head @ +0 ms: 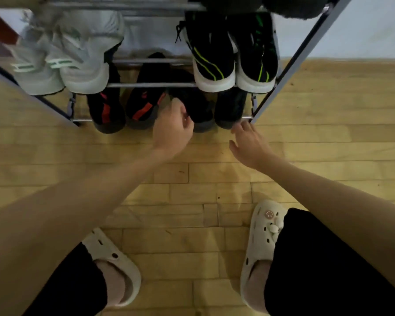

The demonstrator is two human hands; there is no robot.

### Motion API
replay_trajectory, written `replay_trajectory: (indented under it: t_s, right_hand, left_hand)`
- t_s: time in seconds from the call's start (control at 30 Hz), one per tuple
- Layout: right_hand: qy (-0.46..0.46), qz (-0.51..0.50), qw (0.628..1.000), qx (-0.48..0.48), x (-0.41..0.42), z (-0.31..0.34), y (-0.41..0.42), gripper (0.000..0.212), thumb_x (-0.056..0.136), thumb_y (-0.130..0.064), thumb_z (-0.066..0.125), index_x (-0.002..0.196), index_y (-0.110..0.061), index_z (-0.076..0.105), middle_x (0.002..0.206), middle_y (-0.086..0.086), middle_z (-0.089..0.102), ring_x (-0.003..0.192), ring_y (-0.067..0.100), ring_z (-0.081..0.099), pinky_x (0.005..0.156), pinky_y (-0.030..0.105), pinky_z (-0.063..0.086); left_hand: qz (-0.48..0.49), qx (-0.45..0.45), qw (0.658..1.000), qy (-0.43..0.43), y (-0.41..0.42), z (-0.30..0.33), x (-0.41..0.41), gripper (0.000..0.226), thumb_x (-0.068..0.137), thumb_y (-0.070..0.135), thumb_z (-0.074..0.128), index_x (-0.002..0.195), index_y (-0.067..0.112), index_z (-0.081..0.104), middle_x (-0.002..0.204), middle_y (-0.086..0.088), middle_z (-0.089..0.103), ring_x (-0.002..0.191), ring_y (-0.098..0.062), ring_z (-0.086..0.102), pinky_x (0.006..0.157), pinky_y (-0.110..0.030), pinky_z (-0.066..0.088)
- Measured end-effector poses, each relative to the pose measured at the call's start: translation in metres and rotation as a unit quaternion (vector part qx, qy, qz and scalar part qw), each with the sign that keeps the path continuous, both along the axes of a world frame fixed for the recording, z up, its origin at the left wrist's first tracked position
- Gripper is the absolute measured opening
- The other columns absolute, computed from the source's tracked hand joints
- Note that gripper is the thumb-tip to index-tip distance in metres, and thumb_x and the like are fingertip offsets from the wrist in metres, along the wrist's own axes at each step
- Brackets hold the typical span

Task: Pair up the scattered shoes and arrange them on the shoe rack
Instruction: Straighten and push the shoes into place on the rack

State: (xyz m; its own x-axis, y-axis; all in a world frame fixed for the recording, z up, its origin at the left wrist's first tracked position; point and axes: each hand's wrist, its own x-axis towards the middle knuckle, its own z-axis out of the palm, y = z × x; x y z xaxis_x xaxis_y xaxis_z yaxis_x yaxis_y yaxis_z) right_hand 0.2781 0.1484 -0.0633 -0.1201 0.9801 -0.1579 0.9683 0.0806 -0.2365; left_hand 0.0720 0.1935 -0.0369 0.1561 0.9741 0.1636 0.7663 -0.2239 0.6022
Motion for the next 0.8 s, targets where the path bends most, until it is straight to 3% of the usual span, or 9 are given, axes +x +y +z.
replay_trajectory:
  t_s: [0.07, 0.1, 0.17, 0.23, 0.33, 0.47, 0.53, 0.67, 0.8]
  right_hand:
    - [0.123, -0.155, 0.978, -0.060, -0.007, -0.015, 0.013, 0.046, 0.096, -0.024, 0.050, 0.133, 0.000, 0.040, 0.132, 0.020, 0.046, 0.123, 0.036, 0.045, 0.102, 0.045, 0.041]
    - [0.212, -0.244, 0.944, -0.067, -0.008, -0.019, 0.020, 0.052, 0.096, -0.028, 0.050, 0.137, 0.000, 0.035, 0.136, 0.019, 0.045, 0.126, 0.035, 0.044, 0.103, 0.044, 0.041]
    - [0.368, -0.408, 0.830, -0.100, -0.012, -0.027, 0.040, 0.069, 0.095, -0.040, 0.052, 0.145, -0.002, 0.024, 0.142, 0.014, 0.043, 0.127, 0.033, 0.047, 0.103, 0.042, 0.044]
    - [0.473, -0.491, 0.719, -0.137, -0.015, -0.034, 0.057, 0.073, 0.090, -0.048, 0.057, 0.145, -0.010, 0.028, 0.139, 0.009, 0.048, 0.118, 0.029, 0.056, 0.093, 0.040, 0.053]
    - [0.566, -0.539, 0.609, -0.135, -0.018, -0.040, 0.074, 0.064, 0.082, -0.047, 0.069, 0.131, -0.014, 0.047, 0.123, 0.005, 0.059, 0.100, 0.026, 0.066, 0.065, 0.033, 0.059]
    - [0.622, -0.545, 0.553, -0.102, -0.011, -0.046, 0.076, 0.046, 0.088, -0.021, 0.067, 0.129, -0.009, 0.049, 0.124, 0.011, 0.059, 0.095, 0.025, 0.064, 0.053, 0.027, 0.057]
    - [0.645, -0.538, 0.535, -0.091, -0.007, -0.043, 0.066, 0.039, 0.091, -0.010, 0.060, 0.128, -0.008, 0.046, 0.121, 0.011, 0.057, 0.096, 0.026, 0.063, 0.054, 0.028, 0.057]
    - [0.666, -0.541, 0.504, -0.100, 0.001, -0.036, 0.029, 0.024, 0.094, -0.009, 0.053, 0.118, -0.007, 0.050, 0.121, 0.014, 0.058, 0.107, 0.030, 0.062, 0.058, 0.027, 0.056]
    - [0.670, -0.538, 0.507, -0.071, 0.016, -0.023, 0.000, 0.021, 0.093, -0.010, 0.050, 0.113, -0.006, 0.055, 0.121, 0.015, 0.061, 0.101, 0.029, 0.065, 0.078, 0.033, 0.056]
  left_hand:
    - [0.081, -0.138, 0.987, -0.008, 0.010, -0.017, 0.001, 0.034, 0.093, 0.030, 0.059, 0.114, 0.005, 0.051, 0.106, -0.011, 0.063, 0.099, -0.026, 0.062, 0.074, -0.029, 0.045]
    - [0.119, -0.206, 0.971, -0.025, 0.016, -0.022, 0.006, 0.046, 0.093, 0.038, 0.058, 0.123, 0.004, 0.049, 0.117, -0.011, 0.062, 0.107, -0.026, 0.061, 0.078, -0.028, 0.045]
    - [0.169, -0.335, 0.922, -0.094, 0.029, -0.032, 0.018, 0.068, 0.090, 0.051, 0.057, 0.137, 0.004, 0.041, 0.133, -0.011, 0.054, 0.120, -0.029, 0.055, 0.094, -0.033, 0.048]
    - [0.181, -0.414, 0.869, -0.204, 0.037, -0.040, 0.031, 0.077, 0.087, 0.056, 0.059, 0.141, 0.006, 0.038, 0.133, -0.006, 0.051, 0.114, -0.029, 0.060, 0.096, -0.040, 0.052]
    - [0.210, -0.440, 0.814, -0.317, 0.039, -0.050, 0.043, 0.076, 0.085, 0.044, 0.069, 0.141, 0.005, 0.037, 0.133, -0.008, 0.053, 0.102, -0.027, 0.065, 0.088, -0.040, 0.057]
    - [0.203, -0.439, 0.765, -0.424, 0.039, -0.054, 0.044, 0.047, 0.091, 0.013, 0.065, 0.130, 0.000, 0.043, 0.127, -0.012, 0.053, 0.111, -0.028, 0.059, 0.089, -0.037, 0.057]
    - [0.196, -0.432, 0.786, -0.396, 0.038, -0.053, 0.037, 0.040, 0.092, 0.010, 0.064, 0.126, 0.002, 0.045, 0.124, -0.012, 0.052, 0.103, -0.025, 0.057, 0.088, -0.038, 0.057]
    - [0.176, -0.422, 0.821, -0.342, 0.029, -0.052, 0.026, 0.041, 0.089, 0.009, 0.067, 0.124, -0.001, 0.048, 0.127, -0.017, 0.056, 0.100, -0.025, 0.059, 0.080, -0.036, 0.059]
    - [0.108, -0.439, 0.829, -0.329, 0.018, -0.047, 0.037, 0.047, 0.088, 0.012, 0.070, 0.126, 0.001, 0.045, 0.129, -0.014, 0.055, 0.104, -0.023, 0.060, 0.081, -0.035, 0.060]
